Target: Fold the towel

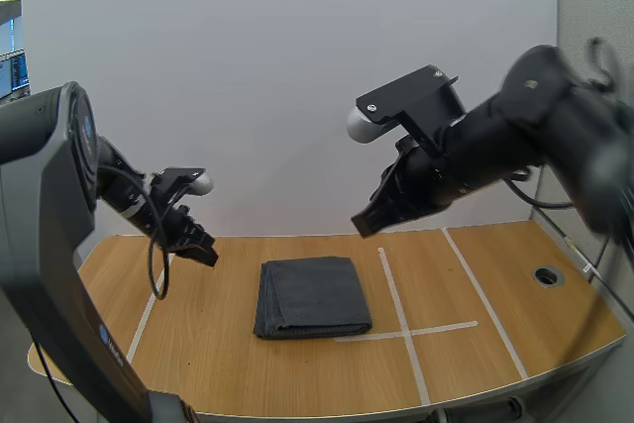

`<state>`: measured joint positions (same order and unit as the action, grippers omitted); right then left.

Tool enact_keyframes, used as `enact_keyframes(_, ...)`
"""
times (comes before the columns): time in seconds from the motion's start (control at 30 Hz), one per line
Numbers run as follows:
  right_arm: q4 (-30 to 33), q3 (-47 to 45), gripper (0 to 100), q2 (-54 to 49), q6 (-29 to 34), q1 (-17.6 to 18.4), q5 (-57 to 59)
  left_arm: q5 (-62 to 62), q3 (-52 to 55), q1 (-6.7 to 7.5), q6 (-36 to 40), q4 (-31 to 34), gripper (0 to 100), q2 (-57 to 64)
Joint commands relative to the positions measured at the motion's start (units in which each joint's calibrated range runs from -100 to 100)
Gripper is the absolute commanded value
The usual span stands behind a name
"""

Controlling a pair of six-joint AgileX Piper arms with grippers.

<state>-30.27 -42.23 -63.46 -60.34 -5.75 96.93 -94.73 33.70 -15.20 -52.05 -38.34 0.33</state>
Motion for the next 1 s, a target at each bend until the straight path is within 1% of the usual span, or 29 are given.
enact_keyframes(0.0,3.39,-0.14,0,-12.01,3.73,-0.04,3.07,-5.27,0.25,-0.38,0.00,-5.78,100,-6.12)
enact_keyframes(0.13,6.23,-0.14,0,-15.51,7.20,-0.04,3.07,-5.27,0.25,0.62,0.10,-8.40,100,-10.50)
enact_keyframes(0.2,9.17,-0.43,0,-16.57,9.35,-0.04,3.07,-5.27,0.25,1.08,0.10,-10.40,100,-12.16)
enact_keyframes(0.23,11.52,-0.43,0,-17.33,11.31,-0.04,3.07,-5.27,0.13,1.46,0.10,-11.14,100,-12.91)
enact_keyframes(0.3,14.22,-0.93,0,-18.64,13.48,-0.04,3.07,-5.27,0.01,2.33,0.10,-12.17,100,-14.09)
enact_keyframes(0.4,14.16,-1.98,0,-21.37,14.35,-0.04,3.07,-5.27,0.01,3.75,-0.24,-13.15,100,-15.40)
enact_keyframes(0.43,13.90,-2.55,0,-22.05,14.83,-0.04,3.07,-3.49,0.01,4.34,-0.24,-13.40,100,-16.01)
enact_keyframes(0.57,14.30,-5.45,0,-24.34,15.74,0.18,3.07,0.61,-0.79,5.80,0.23,-14.35,100,-18.09)
enact_keyframes(0.67,14.86,-6.95,0,-24.60,18.05,1.05,3.07,0.80,-3.28,6.20,2.67,-14.35,100,-20.06)
enact_keyframes(0.8,15.37,-8.83,0,-24.90,19.64,2.88,3.07,1.54,-5.94,6.20,5.41,-14.11,100,-22.51)
enact_keyframes(0.97,15.93,-9.27,0,-24.90,19.83,3.98,3.07,3.50,-7.57,6.20,6.81,-14.11,100,-24.71)
